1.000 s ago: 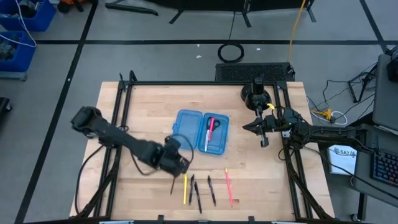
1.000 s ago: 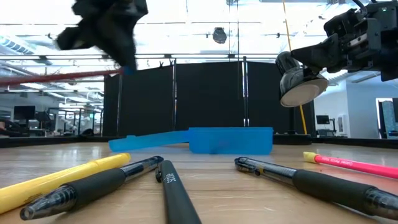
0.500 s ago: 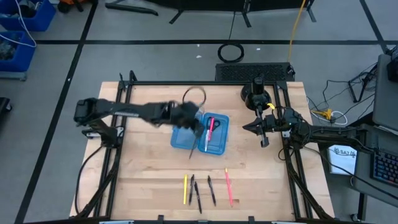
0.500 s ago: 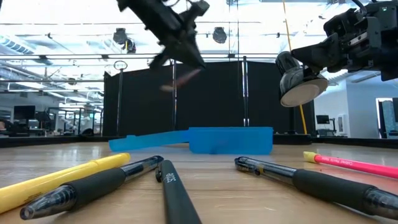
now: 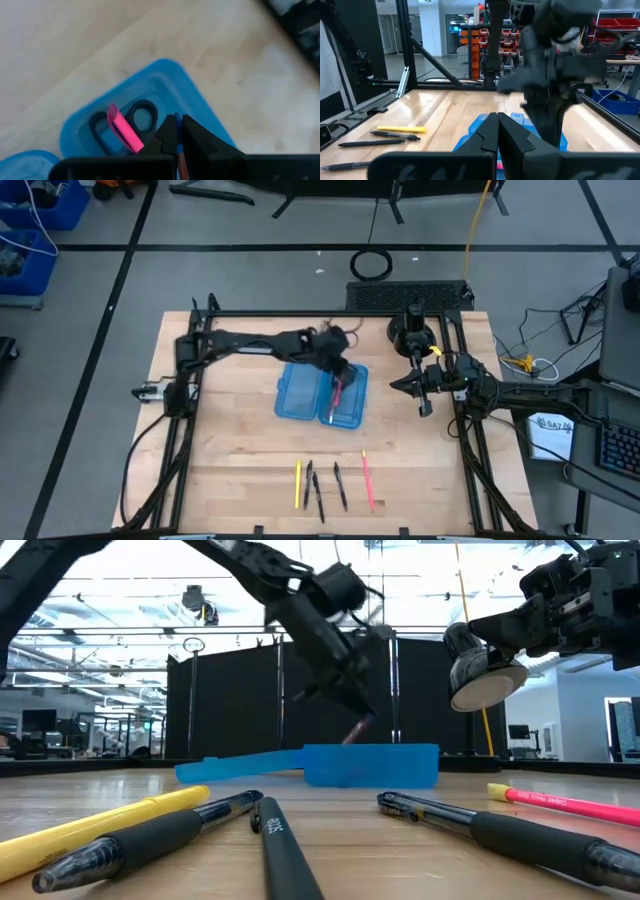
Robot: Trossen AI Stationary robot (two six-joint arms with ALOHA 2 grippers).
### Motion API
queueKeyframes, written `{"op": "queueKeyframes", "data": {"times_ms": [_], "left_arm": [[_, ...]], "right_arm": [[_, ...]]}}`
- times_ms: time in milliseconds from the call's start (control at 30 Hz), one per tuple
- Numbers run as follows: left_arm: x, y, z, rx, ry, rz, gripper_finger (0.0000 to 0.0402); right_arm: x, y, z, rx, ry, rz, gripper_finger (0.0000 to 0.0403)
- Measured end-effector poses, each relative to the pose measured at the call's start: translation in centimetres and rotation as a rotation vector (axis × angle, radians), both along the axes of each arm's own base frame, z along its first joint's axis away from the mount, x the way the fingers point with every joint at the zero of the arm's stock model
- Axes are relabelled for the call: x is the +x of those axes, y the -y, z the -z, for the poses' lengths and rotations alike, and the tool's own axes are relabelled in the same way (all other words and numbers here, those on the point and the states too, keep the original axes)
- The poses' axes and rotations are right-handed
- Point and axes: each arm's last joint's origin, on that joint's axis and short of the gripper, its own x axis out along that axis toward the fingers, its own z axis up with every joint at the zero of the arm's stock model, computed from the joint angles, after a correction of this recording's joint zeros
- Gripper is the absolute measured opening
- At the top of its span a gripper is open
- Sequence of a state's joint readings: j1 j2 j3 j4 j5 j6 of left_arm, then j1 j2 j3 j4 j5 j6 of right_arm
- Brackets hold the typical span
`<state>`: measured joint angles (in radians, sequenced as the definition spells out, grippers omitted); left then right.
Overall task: Pick & place school supplies into a supply box
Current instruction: Put the brown pencil into the supply box
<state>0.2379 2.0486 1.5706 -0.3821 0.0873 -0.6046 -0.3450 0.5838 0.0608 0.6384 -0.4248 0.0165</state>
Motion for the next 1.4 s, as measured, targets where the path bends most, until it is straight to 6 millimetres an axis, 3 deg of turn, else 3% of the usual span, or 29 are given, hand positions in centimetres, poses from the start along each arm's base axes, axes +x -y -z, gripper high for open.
{"op": "queueKeyframes", "data": {"times_ms": [267, 633, 867, 1167, 1400], "left_arm": [[1.7, -1.7, 1.9, 0.006, -0.109, -0.086, 0.0014], [1.0, -1.6, 3.1, 0.014, -0.223, -0.170, 0.0025], [1.1, -1.4, 3.1, 0.019, -0.220, -0.160, 0.0009], [1.0, -1.1, 3.2, 0.032, -0.250, -0.147, 0.0115], [1.1, -0.8, 3.2, 0.049, -0.241, -0.144, 0.0147]], "right_arm": [[0.0, 0.0, 0.0, 0.006, -0.004, -0.002, 0.0000], [0.0, 0.0, 0.0, 0.003, -0.005, -0.004, 0.0000], [0.0, 0.0, 0.3, 0.014, -0.027, -0.007, 0.0000], [0.0, 0.0, 0.3, 0.016, -0.028, -0.006, 0.0000], [0.0, 0.0, 0.3, 0.027, -0.030, -0.006, 0.0000]]}}
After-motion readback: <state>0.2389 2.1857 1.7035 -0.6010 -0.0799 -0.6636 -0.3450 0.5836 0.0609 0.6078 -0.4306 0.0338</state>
